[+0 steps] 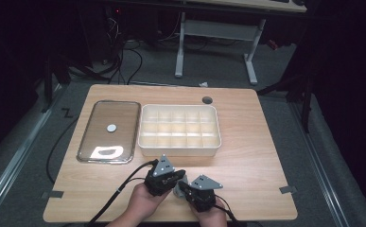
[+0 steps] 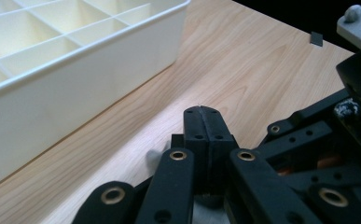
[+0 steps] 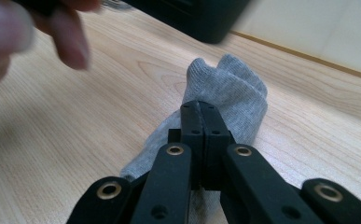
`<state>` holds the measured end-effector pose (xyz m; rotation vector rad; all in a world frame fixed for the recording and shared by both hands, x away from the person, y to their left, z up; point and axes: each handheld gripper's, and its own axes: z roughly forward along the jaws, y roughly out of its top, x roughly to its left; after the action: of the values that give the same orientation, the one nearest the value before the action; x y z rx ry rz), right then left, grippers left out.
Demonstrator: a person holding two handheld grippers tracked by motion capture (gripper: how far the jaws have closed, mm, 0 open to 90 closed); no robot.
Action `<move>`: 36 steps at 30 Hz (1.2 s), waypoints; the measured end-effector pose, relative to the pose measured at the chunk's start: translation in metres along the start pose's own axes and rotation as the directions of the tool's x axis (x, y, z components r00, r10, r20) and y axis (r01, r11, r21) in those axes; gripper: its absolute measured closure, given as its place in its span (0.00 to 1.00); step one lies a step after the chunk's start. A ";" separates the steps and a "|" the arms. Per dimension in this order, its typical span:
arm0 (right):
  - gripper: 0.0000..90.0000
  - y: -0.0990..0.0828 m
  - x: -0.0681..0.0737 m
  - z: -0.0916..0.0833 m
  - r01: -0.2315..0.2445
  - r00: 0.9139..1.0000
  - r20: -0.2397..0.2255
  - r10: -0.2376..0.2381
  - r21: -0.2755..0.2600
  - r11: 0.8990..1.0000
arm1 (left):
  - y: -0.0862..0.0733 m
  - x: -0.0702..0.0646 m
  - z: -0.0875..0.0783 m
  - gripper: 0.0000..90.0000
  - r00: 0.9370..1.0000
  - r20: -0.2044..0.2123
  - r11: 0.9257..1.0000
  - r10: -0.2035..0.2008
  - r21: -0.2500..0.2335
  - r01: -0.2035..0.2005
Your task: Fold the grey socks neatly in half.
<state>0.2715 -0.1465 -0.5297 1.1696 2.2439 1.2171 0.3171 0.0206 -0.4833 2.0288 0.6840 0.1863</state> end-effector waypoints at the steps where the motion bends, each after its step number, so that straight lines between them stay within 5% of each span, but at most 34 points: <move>1: 1.00 0.000 0.000 0.000 0.000 1.000 0.000 0.000 0.000 1.000 | 0.000 0.000 0.000 1.00 1.000 0.000 1.000 0.000 0.000 0.000; 11: 1.00 0.000 -0.001 0.000 0.006 1.000 -0.004 -0.006 -0.003 1.000 | -0.014 0.012 0.022 1.00 1.000 -0.006 0.997 -0.031 0.077 0.031; 22: 1.00 0.002 0.002 -0.017 0.016 1.000 -0.018 -0.016 -0.043 0.999 | -0.024 0.018 0.023 1.00 1.000 -0.011 0.998 -0.017 0.058 0.017; 29: 1.00 -0.008 0.006 -0.016 0.005 0.999 -0.046 -0.004 0.021 1.000 | -0.029 0.019 0.025 1.00 1.000 -0.008 0.999 0.007 0.043 -0.007; 36: 1.00 -0.012 0.006 -0.015 0.001 0.999 -0.054 0.000 0.017 1.000 | -0.036 0.022 0.024 1.00 1.000 0.002 1.000 -0.002 0.009 0.002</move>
<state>0.2530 -0.1529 -0.5301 1.1556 2.2978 1.2454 0.3304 0.0282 -0.5294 2.0364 0.6872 0.1805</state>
